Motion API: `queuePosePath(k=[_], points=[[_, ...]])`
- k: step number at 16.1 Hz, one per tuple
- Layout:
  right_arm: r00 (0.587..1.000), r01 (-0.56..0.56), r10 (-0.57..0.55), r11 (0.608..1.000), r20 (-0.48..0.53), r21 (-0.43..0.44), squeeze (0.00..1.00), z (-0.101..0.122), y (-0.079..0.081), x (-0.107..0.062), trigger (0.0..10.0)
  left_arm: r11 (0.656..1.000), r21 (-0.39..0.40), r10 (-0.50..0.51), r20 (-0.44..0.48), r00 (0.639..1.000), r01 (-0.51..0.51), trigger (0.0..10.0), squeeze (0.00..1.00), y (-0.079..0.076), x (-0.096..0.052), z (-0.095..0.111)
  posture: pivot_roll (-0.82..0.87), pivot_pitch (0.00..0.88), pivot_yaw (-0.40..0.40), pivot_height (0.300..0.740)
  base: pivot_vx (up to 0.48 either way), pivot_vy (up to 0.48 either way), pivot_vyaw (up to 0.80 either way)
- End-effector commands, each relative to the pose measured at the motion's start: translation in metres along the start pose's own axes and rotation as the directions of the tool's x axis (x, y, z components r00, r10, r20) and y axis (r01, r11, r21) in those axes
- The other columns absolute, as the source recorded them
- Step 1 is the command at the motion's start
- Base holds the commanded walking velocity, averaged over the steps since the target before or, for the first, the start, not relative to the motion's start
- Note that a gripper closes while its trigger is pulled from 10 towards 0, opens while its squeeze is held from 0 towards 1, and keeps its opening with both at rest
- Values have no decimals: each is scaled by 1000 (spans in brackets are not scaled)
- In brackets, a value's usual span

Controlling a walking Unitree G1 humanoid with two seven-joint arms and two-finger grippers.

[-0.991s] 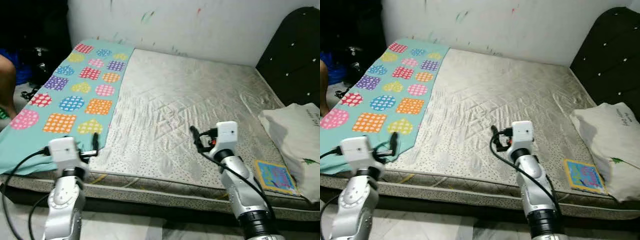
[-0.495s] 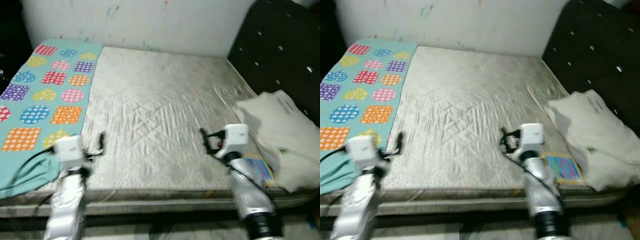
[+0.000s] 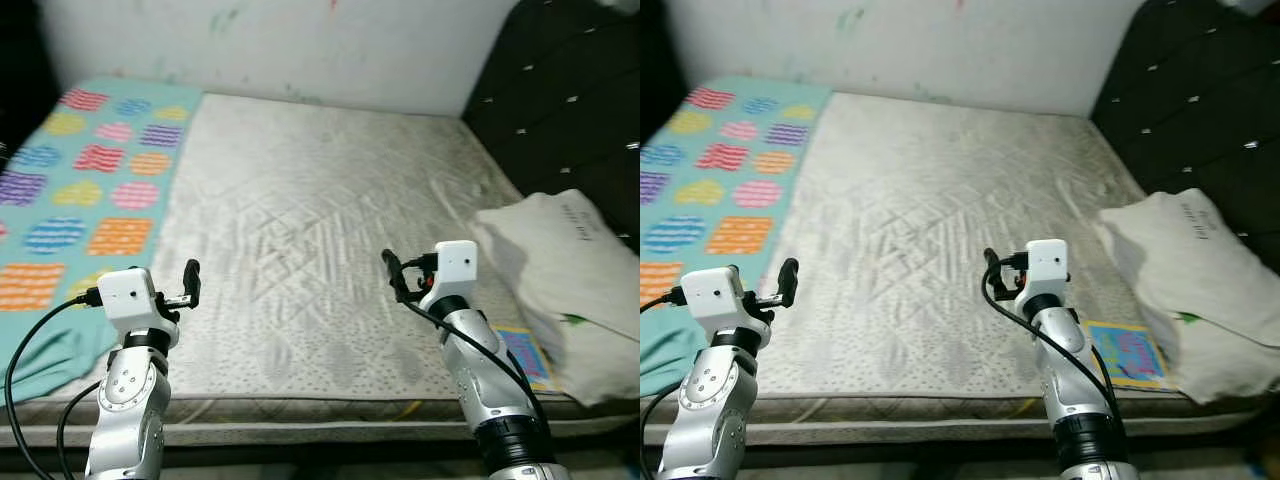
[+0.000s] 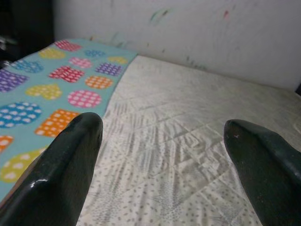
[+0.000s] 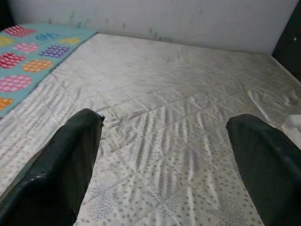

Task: Clean up the room

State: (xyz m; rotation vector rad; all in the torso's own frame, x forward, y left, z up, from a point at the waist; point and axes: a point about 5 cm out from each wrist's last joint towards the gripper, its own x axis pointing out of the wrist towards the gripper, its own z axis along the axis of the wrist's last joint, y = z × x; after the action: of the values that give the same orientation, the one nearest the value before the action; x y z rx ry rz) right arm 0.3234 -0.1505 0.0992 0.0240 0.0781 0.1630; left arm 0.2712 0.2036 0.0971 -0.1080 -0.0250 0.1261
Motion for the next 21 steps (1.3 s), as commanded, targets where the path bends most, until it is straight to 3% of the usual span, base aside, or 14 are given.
queuePosePath(k=[1,3,21], points=[[1000,25,-25,1000,-5,-7,0,0,-9,-2,10000,1000,-7,-23,-1,1000,23,10000,0,-6,1,0,-14,21,-118,740,0,401,-750],[1000,25,-25,1000,-5,-8,0,0,-9,-1,10000,1000,-7,-22,0,1000,22,10000,0,-6,1,0,-14,21,-118,740,0,422,-688],[1000,15,-16,1000,-18,-19,0,-2,-7,1,10000,1000,-11,-2,0,1000,2,10000,0,-4,3,-1,-16,18,-119,740,0,473,0]])
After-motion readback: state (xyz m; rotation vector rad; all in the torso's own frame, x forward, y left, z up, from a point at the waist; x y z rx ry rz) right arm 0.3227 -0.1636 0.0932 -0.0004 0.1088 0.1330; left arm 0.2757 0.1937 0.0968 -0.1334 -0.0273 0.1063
